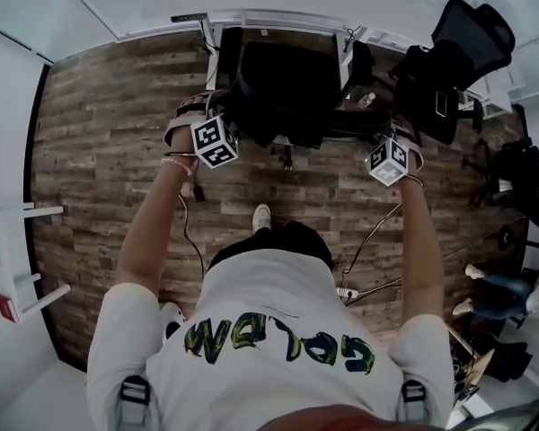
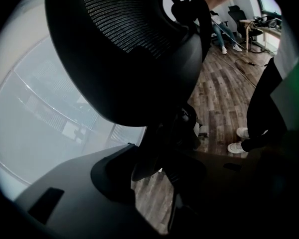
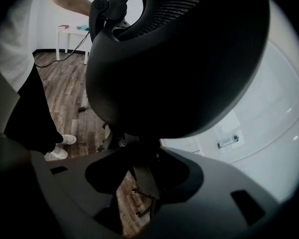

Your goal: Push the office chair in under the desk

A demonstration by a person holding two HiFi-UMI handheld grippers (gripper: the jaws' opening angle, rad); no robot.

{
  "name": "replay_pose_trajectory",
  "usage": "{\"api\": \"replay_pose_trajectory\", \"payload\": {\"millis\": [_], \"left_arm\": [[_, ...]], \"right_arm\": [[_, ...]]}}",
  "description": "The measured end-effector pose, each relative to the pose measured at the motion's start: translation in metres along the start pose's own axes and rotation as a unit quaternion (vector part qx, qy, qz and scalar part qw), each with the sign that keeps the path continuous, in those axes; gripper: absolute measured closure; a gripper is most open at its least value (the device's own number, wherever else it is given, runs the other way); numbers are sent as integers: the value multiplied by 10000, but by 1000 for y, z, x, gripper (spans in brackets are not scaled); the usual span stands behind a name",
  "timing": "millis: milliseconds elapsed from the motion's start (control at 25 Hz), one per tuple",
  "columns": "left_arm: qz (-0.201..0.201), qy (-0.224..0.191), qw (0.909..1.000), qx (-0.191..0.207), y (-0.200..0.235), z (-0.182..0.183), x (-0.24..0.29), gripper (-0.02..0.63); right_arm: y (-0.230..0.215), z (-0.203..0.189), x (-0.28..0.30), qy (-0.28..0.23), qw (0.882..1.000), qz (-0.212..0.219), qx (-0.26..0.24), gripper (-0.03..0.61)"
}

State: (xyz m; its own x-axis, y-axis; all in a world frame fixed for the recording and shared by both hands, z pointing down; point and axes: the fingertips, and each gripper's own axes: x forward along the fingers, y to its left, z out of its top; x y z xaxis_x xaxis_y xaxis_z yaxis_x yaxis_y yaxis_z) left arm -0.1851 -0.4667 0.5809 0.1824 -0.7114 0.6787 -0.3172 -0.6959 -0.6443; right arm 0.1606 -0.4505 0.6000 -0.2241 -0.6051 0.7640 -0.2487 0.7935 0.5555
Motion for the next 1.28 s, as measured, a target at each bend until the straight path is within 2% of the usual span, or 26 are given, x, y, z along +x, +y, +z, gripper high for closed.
{"api": "replay_pose_trajectory", "payload": {"millis": [360,680,1280], "left_arm": [[-97,-7,9999,-77,41,6,43,451],[-82,33,9999,-129,75,12,77,449],[14,344,9990,-275,154,26,157,451]], "right_arm": [[-49,5,38,68,9999,-37,64,387],[-90,8,68,-67,10000,-8,53,385],[-185,14,140,-182,9998,23,-81,387]]}}
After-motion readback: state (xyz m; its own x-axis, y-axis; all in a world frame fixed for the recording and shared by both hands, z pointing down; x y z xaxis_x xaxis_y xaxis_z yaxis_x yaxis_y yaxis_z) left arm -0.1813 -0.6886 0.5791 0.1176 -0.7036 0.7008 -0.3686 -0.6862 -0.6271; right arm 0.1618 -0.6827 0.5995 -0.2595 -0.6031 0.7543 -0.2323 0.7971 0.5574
